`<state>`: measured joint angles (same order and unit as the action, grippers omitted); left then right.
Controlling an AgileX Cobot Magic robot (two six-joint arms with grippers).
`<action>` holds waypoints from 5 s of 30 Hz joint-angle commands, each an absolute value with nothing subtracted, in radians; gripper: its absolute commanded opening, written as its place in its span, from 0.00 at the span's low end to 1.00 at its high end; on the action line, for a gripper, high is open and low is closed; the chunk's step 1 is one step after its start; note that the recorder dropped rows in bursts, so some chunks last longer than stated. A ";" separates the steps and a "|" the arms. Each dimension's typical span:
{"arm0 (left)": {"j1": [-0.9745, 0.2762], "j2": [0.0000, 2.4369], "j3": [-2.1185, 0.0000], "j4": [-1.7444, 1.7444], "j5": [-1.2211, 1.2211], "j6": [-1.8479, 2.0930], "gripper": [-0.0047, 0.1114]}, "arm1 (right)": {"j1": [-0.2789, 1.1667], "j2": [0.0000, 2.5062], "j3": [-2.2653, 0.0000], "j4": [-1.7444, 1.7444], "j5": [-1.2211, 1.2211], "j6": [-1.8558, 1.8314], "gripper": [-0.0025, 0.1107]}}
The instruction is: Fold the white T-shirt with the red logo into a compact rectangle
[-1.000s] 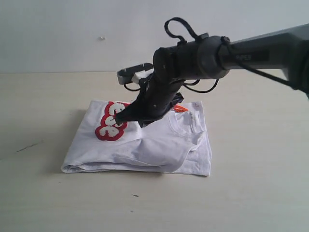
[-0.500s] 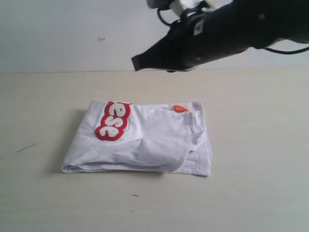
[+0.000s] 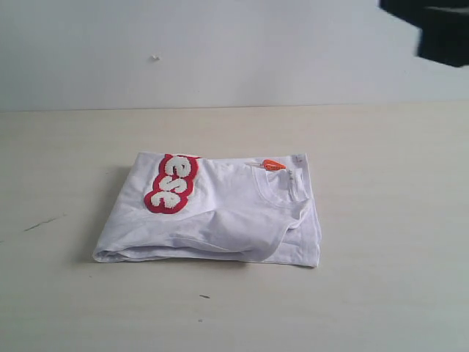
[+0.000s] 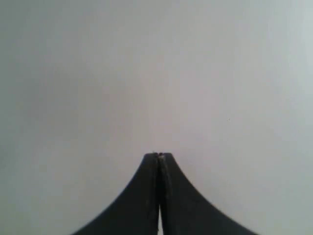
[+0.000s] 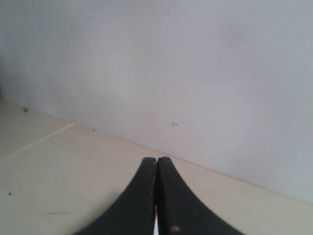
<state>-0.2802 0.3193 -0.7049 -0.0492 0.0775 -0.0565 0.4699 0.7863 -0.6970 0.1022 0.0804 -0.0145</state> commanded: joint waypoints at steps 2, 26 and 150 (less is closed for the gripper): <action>-0.279 0.218 -0.633 -0.049 0.000 -0.057 0.04 | 0.465 0.470 -0.596 0.094 0.060 -0.025 0.02; -0.279 0.067 -0.571 -0.049 -0.046 -0.053 0.04 | -0.002 0.000 -0.586 0.077 0.216 0.029 0.02; 0.079 0.000 0.000 0.000 -0.034 -0.060 0.04 | -0.006 0.000 -0.586 0.072 0.211 0.029 0.02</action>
<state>0.0769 0.0050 -0.0018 0.0000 -0.0390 -0.0629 0.0000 0.0000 -0.5808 0.0768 0.2132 0.0291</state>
